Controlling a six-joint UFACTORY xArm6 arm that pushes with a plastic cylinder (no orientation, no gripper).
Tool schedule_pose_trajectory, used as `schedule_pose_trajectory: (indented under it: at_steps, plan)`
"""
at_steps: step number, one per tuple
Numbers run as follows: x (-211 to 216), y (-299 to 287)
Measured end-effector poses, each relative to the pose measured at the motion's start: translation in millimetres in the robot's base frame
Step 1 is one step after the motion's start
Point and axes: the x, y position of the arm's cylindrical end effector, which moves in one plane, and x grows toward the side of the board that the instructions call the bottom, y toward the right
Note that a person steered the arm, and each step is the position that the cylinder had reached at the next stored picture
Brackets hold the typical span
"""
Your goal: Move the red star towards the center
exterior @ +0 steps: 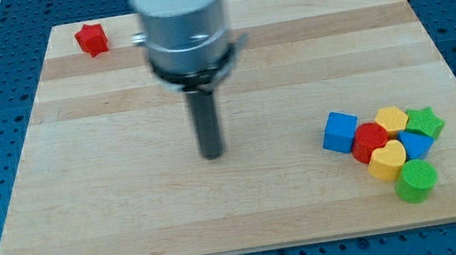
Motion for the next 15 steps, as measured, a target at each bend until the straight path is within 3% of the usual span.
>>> schedule_pose_trajectory:
  at_steps: [2, 3, 4, 5, 6, 7, 10, 11, 12, 15]
  plan:
    - [-23.2, -139.7]
    - [-110.6, -185.9]
    - [-246.0, -208.9]
    - [-287.0, -217.4]
    - [-287.0, -222.5]
    - [-251.4, -190.4]
    - [-105.9, 20.1]
    - [-84.4, 22.6]
    - [-98.1, -24.0]
    - [-197.4, -157.9]
